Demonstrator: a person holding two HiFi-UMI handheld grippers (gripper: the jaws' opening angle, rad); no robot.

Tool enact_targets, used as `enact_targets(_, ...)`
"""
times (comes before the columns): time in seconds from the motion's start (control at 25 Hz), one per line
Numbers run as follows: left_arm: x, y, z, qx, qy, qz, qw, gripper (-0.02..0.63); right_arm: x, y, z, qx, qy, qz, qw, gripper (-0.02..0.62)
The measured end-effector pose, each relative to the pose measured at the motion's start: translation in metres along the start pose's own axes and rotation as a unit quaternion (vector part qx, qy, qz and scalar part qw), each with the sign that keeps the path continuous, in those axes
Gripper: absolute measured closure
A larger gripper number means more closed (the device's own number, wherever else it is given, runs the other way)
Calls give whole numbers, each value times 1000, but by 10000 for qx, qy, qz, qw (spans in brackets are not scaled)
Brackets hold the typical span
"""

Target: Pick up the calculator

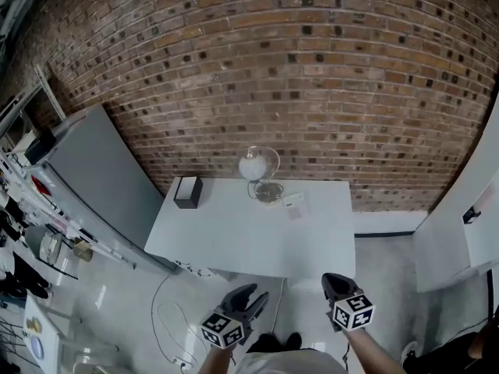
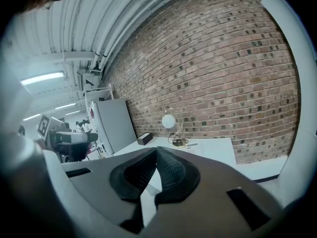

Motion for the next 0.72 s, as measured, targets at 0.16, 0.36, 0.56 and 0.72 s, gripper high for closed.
enact_targets(0.16,6,12,7,-24,30,26,10000,417,3,8,-11,-39,39,2,10000,583)
enact_targets(0.36,13,28,27,-75,10,12,10000,417,6,26,-21,-113,21,21,9999,583)
enact_targets(0.56,25,49,60,-193,-17,73,9998,416,16,56,-31,-285,14,60,9996,583)
enact_targets(0.72,39,65,97,-303,16,131,9995,417,28,88,-34,-383,8,48,9993,583)
Point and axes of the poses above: the fingertips, and each gripper's own axes: y forward along the fingers, z to its left, x out of its top, the point moved 9 cm from there along -y, backward along the fingers, and after that the axes turned 4 degrees about -y, right-handed, at the moved point
